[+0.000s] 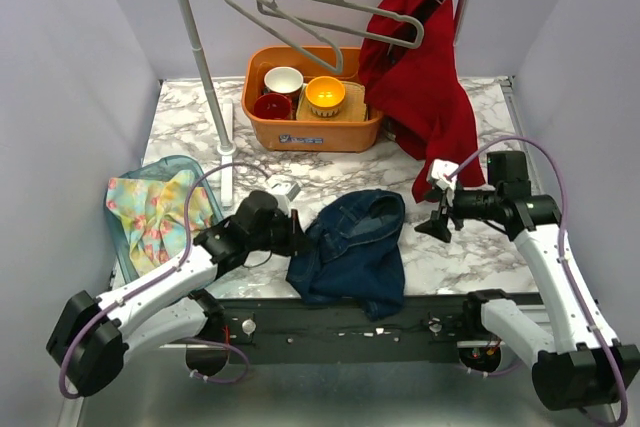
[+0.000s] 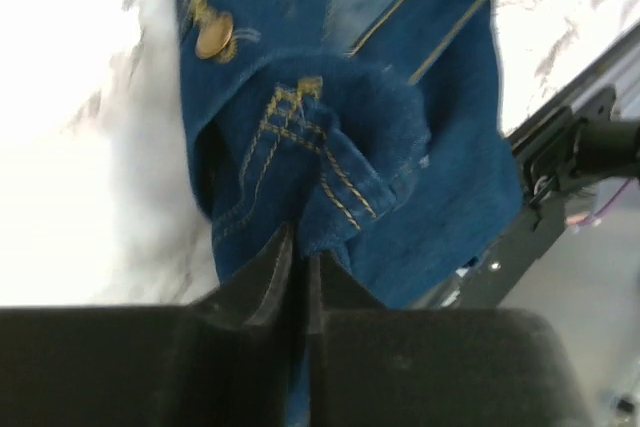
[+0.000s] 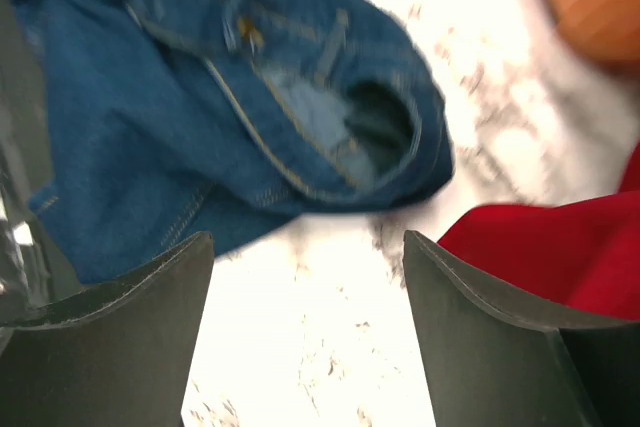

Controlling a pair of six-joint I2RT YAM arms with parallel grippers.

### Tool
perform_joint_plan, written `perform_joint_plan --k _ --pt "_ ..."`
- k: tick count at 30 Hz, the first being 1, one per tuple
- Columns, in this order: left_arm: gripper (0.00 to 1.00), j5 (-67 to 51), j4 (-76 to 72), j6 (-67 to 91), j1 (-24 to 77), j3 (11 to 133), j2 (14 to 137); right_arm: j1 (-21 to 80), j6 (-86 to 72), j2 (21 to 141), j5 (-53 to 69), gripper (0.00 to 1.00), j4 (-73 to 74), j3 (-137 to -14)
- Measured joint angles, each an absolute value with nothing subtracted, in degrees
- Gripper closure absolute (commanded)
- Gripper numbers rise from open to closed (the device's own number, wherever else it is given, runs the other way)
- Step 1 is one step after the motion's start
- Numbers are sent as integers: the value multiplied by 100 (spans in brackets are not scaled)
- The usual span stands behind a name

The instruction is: Place the skirt on the hanger

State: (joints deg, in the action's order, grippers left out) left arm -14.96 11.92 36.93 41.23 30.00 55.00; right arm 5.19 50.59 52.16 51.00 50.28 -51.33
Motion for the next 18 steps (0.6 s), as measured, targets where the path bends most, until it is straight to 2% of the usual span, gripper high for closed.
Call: perform_joint_plan --k 2,3,4,10,12,18 --pt "38 -1223 1354 3959 4211 2724 5159 519 5221 5402 4958 17 5011 -4982" --pt "25 -1061 1466 4104 4244 2633 4875 519 5295 5505 4877 17 4984 -4895" --pt "22 -913 1599 4193 4257 2589 4532 519 5336 5572 4834 17 4956 -4838" --pt "15 -169 2198 4132 4263 3216 2873 611 5214 6114 4512 17 4574 -4735" --pt "11 -123 2268 4036 4265 3592 2823 738 5076 6270 4407 17 4451 -4783" --pt "11 -69 2366 3750 4672 4001 3632 1446 4438 6923 3806 17 3935 -5266"
